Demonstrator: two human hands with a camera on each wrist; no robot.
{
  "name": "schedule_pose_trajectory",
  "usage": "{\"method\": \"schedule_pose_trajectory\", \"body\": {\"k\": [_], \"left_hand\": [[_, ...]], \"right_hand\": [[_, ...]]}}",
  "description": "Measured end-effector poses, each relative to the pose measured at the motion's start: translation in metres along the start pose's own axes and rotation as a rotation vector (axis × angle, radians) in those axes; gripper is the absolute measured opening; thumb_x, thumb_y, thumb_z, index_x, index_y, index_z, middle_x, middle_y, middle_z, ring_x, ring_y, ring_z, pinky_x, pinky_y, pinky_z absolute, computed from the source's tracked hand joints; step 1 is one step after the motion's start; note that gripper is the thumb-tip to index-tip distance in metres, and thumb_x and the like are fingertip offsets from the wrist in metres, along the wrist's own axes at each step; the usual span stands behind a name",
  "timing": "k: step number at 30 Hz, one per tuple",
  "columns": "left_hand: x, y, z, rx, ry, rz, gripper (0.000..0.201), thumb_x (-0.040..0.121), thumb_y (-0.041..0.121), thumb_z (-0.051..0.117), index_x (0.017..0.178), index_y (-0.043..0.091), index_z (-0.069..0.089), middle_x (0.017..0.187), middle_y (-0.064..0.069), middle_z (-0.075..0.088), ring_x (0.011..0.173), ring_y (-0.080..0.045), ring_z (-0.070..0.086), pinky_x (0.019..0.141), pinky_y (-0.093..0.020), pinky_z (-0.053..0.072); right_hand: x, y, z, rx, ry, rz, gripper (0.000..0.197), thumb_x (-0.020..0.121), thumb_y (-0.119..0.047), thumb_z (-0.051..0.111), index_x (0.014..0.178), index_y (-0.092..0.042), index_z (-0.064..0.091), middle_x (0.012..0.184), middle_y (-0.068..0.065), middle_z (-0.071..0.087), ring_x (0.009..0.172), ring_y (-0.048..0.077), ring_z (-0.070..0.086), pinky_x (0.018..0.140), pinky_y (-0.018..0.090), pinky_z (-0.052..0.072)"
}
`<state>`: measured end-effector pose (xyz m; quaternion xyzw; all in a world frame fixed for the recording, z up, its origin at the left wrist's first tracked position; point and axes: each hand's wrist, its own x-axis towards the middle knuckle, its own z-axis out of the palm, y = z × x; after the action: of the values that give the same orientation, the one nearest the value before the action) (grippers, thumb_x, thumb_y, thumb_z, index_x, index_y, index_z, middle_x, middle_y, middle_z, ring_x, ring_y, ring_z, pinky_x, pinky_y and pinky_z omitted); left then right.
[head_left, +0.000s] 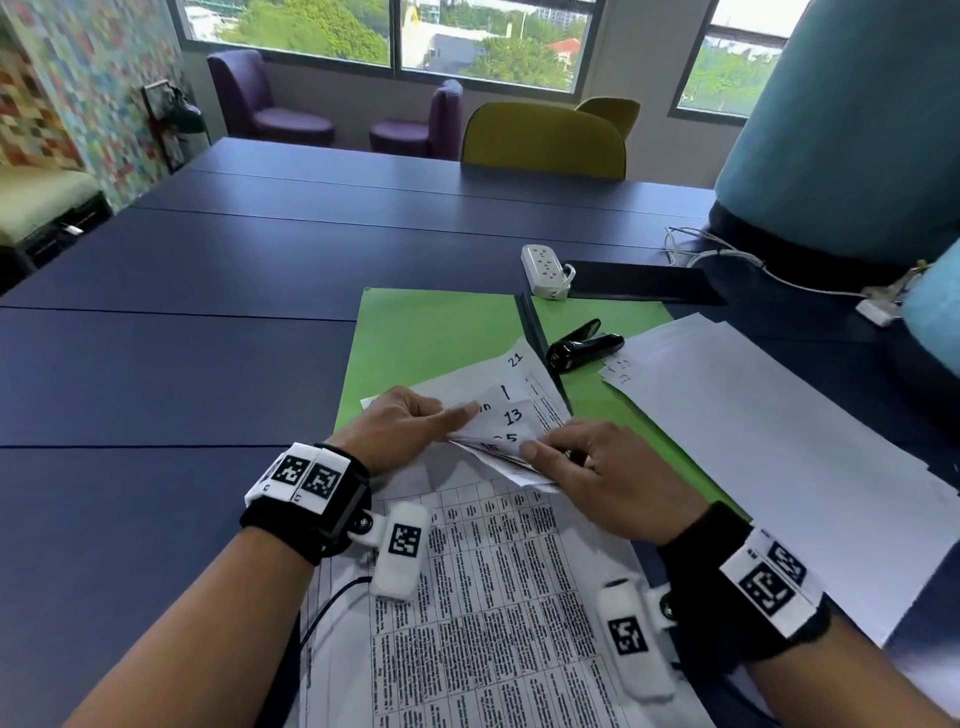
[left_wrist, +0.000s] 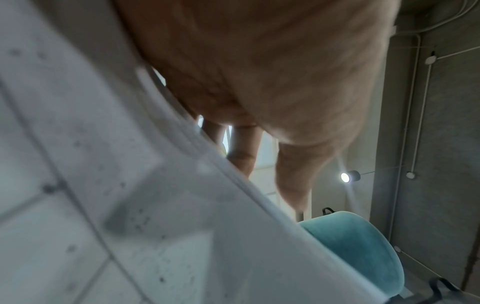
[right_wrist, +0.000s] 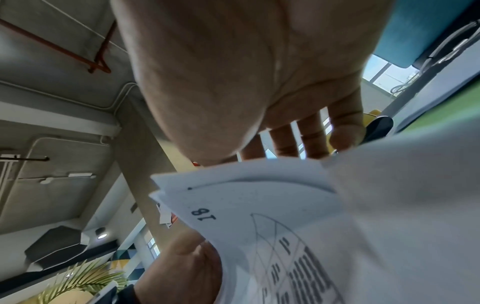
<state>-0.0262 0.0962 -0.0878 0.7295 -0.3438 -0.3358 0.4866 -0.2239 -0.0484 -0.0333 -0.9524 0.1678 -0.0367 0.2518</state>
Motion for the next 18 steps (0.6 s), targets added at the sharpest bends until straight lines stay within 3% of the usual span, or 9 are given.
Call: {"method": "schedule_pose_trajectory", "body": {"k": [2, 3, 5, 6, 7, 8, 10, 13, 18], "left_hand": [[0.001, -0.001, 0.000, -0.057, 0.003, -0.023, 0.086, 0.066, 0.086, 0.067, 0.085, 0.003, 0.077, 0.104, -0.020, 0.075, 0.089, -0.036, 0.068, 0.100, -0.053, 0.052], [0.002, 0.000, 0.000, -0.054, 0.007, -0.014, 0.076, 0.070, 0.080, 0.070, 0.083, 0.006, 0.078, 0.099, -0.020, 0.076, 0.083, -0.031, 0.068, 0.095, -0.051, 0.054], [0.000, 0.003, -0.002, 0.016, 0.007, 0.029, 0.036, 0.076, 0.057, 0.079, 0.078, 0.022, 0.080, 0.085, 0.000, 0.078, 0.075, -0.016, 0.066, 0.079, -0.035, 0.054], [-0.001, 0.005, -0.002, 0.033, -0.009, 0.028, 0.014, 0.078, 0.044, 0.082, 0.081, 0.030, 0.080, 0.086, 0.009, 0.077, 0.078, -0.010, 0.068, 0.080, -0.032, 0.054], [-0.001, 0.006, -0.002, 0.035, -0.024, 0.019, 0.011, 0.078, 0.034, 0.084, 0.087, 0.037, 0.079, 0.093, 0.013, 0.078, 0.087, -0.009, 0.071, 0.087, -0.031, 0.055], [-0.003, 0.008, -0.003, 0.022, -0.044, 0.019, 0.022, 0.077, 0.027, 0.086, 0.093, 0.041, 0.078, 0.101, 0.015, 0.077, 0.095, -0.011, 0.072, 0.093, -0.032, 0.055], [-0.003, 0.007, -0.003, -0.043, -0.048, -0.004, 0.034, 0.077, 0.019, 0.086, 0.101, 0.041, 0.077, 0.107, 0.015, 0.076, 0.100, -0.012, 0.073, 0.096, -0.032, 0.056], [-0.004, 0.007, -0.003, -0.052, -0.039, -0.014, 0.035, 0.077, 0.019, 0.086, 0.105, 0.038, 0.077, 0.108, 0.014, 0.077, 0.102, -0.012, 0.073, 0.096, -0.030, 0.055], [-0.003, 0.008, -0.001, -0.033, -0.004, 0.001, 0.019, 0.078, 0.016, 0.085, 0.088, 0.031, 0.080, 0.092, 0.013, 0.078, 0.086, -0.002, 0.072, 0.080, -0.016, 0.053]], "right_hand": [[-0.005, -0.005, -0.003, 0.026, 0.011, -0.031, 0.043, 0.097, -0.058, 0.040, 0.059, -0.043, 0.056, 0.074, -0.011, 0.051, 0.062, 0.005, 0.048, 0.058, 0.026, 0.035], [-0.007, -0.007, -0.003, 0.016, 0.008, -0.042, 0.047, 0.097, -0.057, 0.039, 0.055, -0.042, 0.052, 0.074, -0.010, 0.051, 0.061, 0.007, 0.049, 0.057, 0.026, 0.035], [-0.010, -0.010, -0.001, -0.040, 0.017, -0.054, 0.044, 0.099, -0.054, 0.040, 0.059, -0.038, 0.049, 0.074, -0.010, 0.052, 0.060, 0.008, 0.049, 0.056, 0.024, 0.035], [-0.012, -0.011, 0.000, -0.058, 0.049, -0.051, 0.043, 0.100, -0.052, 0.040, 0.063, -0.034, 0.052, 0.074, -0.010, 0.053, 0.060, 0.008, 0.050, 0.055, 0.024, 0.035], [-0.012, -0.012, 0.001, -0.058, 0.107, -0.041, 0.042, 0.100, -0.050, 0.041, 0.069, -0.028, 0.057, 0.074, -0.009, 0.056, 0.061, 0.009, 0.052, 0.056, 0.026, 0.038], [-0.012, -0.012, 0.001, -0.036, 0.182, -0.024, 0.041, 0.101, -0.049, 0.042, 0.076, -0.023, 0.064, 0.075, -0.008, 0.060, 0.064, 0.010, 0.056, 0.058, 0.030, 0.043], [-0.010, -0.012, 0.000, 0.032, 0.287, 0.017, 0.030, 0.102, -0.041, 0.046, 0.102, -0.024, 0.071, 0.088, -0.006, 0.072, 0.077, 0.013, 0.065, 0.073, 0.033, 0.052], [-0.002, -0.008, 0.002, 0.027, 0.231, 0.109, 0.037, 0.100, -0.030, 0.052, 0.136, -0.027, 0.057, 0.116, -0.007, 0.070, 0.094, 0.014, 0.065, 0.094, 0.038, 0.052], [0.013, -0.004, 0.001, 0.030, 0.158, 0.149, 0.037, 0.090, -0.035, 0.068, 0.127, -0.029, 0.064, 0.100, -0.015, 0.061, 0.072, -0.002, 0.052, 0.085, 0.029, 0.051]]}}
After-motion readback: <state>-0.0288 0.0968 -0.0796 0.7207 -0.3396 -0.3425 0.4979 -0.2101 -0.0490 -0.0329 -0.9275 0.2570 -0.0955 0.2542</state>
